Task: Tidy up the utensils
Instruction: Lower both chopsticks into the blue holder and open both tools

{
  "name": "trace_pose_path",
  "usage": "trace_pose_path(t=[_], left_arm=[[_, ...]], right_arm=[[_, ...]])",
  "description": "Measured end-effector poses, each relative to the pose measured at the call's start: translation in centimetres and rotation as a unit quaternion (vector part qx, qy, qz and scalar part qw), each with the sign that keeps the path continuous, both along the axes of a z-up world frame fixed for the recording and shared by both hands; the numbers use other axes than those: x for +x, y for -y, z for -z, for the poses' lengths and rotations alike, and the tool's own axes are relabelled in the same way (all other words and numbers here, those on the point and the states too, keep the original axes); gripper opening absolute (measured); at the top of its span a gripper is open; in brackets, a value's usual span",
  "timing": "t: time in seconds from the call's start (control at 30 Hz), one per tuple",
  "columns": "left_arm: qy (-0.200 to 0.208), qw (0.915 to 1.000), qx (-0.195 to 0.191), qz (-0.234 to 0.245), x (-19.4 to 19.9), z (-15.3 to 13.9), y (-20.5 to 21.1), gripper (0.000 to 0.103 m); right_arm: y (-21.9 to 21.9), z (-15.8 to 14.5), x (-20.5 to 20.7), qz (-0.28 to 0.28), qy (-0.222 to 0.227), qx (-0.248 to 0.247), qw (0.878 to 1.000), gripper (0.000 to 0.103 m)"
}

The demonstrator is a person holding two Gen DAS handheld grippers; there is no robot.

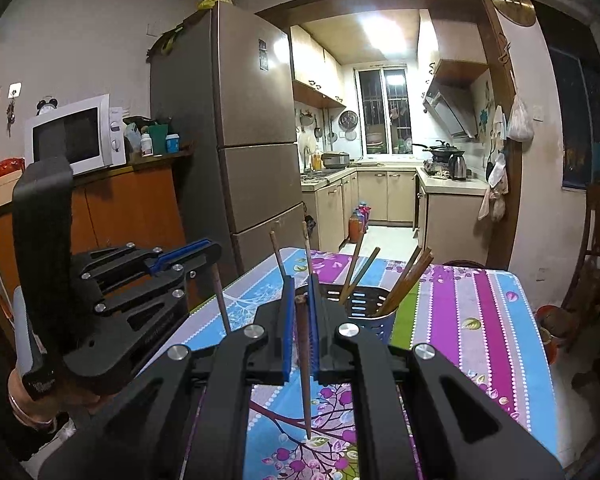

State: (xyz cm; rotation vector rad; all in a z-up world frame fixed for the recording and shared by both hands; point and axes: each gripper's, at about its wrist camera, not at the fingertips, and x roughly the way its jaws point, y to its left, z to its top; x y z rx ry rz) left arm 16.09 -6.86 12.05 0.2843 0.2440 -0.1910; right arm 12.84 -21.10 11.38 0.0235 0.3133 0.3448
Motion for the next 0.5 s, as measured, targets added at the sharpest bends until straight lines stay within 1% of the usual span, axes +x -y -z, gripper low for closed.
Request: trace_pose_path(t=[0.2,0.5], left_arm=[[0.02,0.9997,0.007,-0.01,-0.8,-0.5,-0.1,0.007],[0.04,0.9989,0.013,-0.02,-1.5,-0.9,0.0,0.007]], right_arm=[[-0.1,-0.7,-0.3,0.004,0.009,-0.005,1.0,0.005],[-0.3,-1.9,-0.3,0.008,0.022,-0.01,1.0,0.005]])
